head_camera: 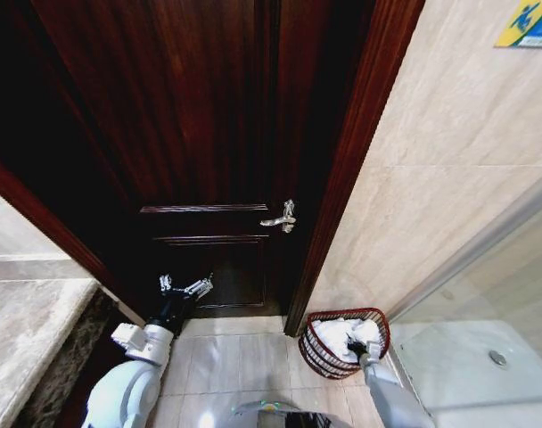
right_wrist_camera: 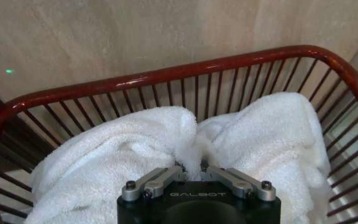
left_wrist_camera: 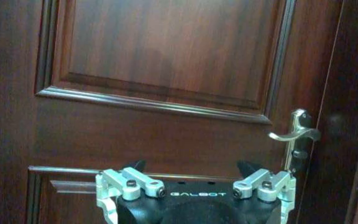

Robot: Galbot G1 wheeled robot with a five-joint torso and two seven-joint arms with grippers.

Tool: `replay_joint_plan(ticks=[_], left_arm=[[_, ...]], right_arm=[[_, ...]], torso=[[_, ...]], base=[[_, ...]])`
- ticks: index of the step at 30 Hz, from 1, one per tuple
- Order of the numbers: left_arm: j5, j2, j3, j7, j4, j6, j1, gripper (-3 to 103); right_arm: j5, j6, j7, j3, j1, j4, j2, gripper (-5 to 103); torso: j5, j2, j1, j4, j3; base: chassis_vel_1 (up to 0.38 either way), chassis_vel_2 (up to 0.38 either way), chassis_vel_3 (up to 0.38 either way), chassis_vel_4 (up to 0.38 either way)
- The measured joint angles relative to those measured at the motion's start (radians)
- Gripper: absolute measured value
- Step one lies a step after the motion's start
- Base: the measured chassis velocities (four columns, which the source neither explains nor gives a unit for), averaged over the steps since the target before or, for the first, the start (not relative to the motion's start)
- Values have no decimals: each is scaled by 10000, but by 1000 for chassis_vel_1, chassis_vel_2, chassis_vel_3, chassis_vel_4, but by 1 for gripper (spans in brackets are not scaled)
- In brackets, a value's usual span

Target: Discard the used towel into the hamper.

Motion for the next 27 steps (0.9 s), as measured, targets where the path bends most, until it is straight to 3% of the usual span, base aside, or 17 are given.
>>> replay_joint_plan(ticks=[8,27], left_arm=[[0,0,0,0,0,0,0,99],[0,0,0,0,0,0,0,99]], right_arm=[[-87,-87,17,-80,163,-60,-89,3],[-35,-1102,-291,-316,974,-524,-193,3]], torso=[[3,-117,-53,1,-64],[0,-1256,-571,1,-682]], base=[[0,0,0,0],[0,0,0,0]])
